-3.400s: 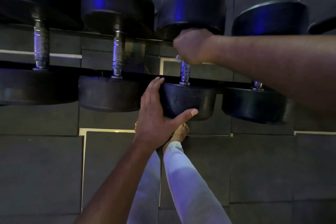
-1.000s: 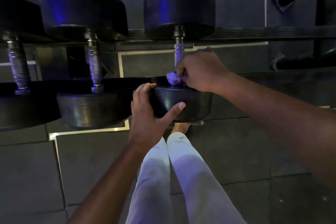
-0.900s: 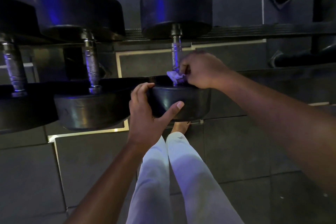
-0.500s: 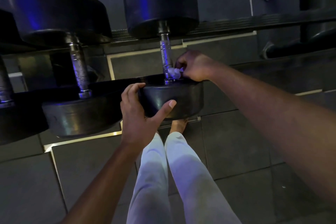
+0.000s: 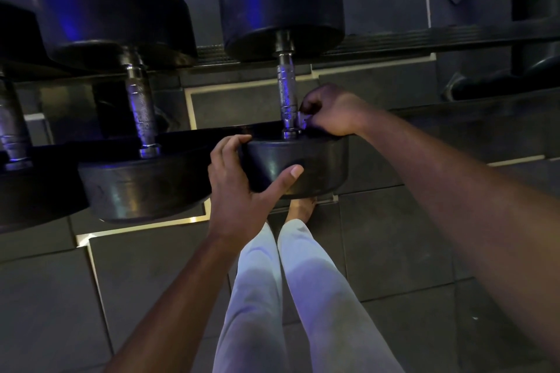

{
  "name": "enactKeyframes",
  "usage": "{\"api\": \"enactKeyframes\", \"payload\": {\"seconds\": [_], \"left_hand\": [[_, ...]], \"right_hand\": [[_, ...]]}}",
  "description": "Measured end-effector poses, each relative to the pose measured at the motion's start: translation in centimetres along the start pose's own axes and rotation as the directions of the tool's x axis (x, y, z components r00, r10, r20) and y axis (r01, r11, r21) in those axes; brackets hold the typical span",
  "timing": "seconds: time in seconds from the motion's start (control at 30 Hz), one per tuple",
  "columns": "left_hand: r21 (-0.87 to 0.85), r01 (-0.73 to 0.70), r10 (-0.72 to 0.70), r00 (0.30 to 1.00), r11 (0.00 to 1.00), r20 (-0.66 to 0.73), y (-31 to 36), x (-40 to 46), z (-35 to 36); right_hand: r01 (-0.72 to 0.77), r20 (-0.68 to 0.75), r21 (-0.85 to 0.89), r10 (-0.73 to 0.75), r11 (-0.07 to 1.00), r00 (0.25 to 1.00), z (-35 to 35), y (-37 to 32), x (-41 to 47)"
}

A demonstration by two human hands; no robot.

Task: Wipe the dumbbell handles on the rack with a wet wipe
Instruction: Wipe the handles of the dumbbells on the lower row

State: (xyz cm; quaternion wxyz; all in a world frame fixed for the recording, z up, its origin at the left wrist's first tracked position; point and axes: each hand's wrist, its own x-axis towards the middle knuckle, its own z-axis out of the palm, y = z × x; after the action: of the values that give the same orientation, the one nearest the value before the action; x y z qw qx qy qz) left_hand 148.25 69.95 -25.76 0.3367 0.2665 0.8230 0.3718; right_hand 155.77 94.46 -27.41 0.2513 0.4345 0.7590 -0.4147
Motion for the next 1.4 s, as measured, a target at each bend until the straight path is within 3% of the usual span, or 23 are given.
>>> {"api": "enactKeyframes", "payload": {"seconds": [0.23,0.33,0.6,0.77,0.93,1.13,1.2,1.3,1.4], "left_hand": [[-0.007,0.005,-0.005,1.0,1.0,-0.009,-0.1,-0.1,0.1],[-0.02,0.017,-0.017,1.0,1.0,-0.006,-0.1,-0.1,0.1],[-0.013,0.018,-0.018,1.0,1.0,0.001,-0.2,-0.1,0.0],[-0.017,0.012,-0.013,1.0,1.0,-0.004,-0.3,0.0,0.1],[-0.022,0.013,-0.014,1.0,1.0,-0.017,-0.2,-0.1,0.2],[-0.039,0.025,-0.025,1.0,0.999,-0.018,-0.3,-0.1,0.3],[-0.038,0.022,-0.022,0.999,0.999,-0.022,-0.3,-0.1,0.4],[-0.035,0.027,-0.028,0.999,0.999,-0.024,-0.3,0.0,0.4],[-0.029,0.024,-0.025,0.999,0.999,-0.026,-0.3,0.0,0.4]], "right_hand": [[0.11,-0.062,0.136,-0.102,0.985,0.993,-0.2,0.9,-1.6],[0.159,-0.13,0.129,-0.142,0.979,0.981,0.4,0.2,-1.8],[0.152,-0.109,0.004,-0.15,0.988,0.983,-0.1,-1.0,-1.5],[0.149,-0.349,-0.002,-0.141,0.989,0.927,0.2,-1.6,-1.2],[0.142,-0.615,0.246,0.041,0.959,0.788,-0.4,-4.0,1.0],[0.158,-0.508,0.679,0.303,0.717,0.806,1.3,-4.6,2.6],[0.14,-0.492,0.695,0.324,0.705,0.808,1.6,-5.0,3.5],[-0.007,-0.511,0.589,0.379,0.808,0.771,1.6,-6.4,4.2],[-0.075,-0.501,0.566,0.415,0.821,0.759,1.7,-6.9,4.2]]}}
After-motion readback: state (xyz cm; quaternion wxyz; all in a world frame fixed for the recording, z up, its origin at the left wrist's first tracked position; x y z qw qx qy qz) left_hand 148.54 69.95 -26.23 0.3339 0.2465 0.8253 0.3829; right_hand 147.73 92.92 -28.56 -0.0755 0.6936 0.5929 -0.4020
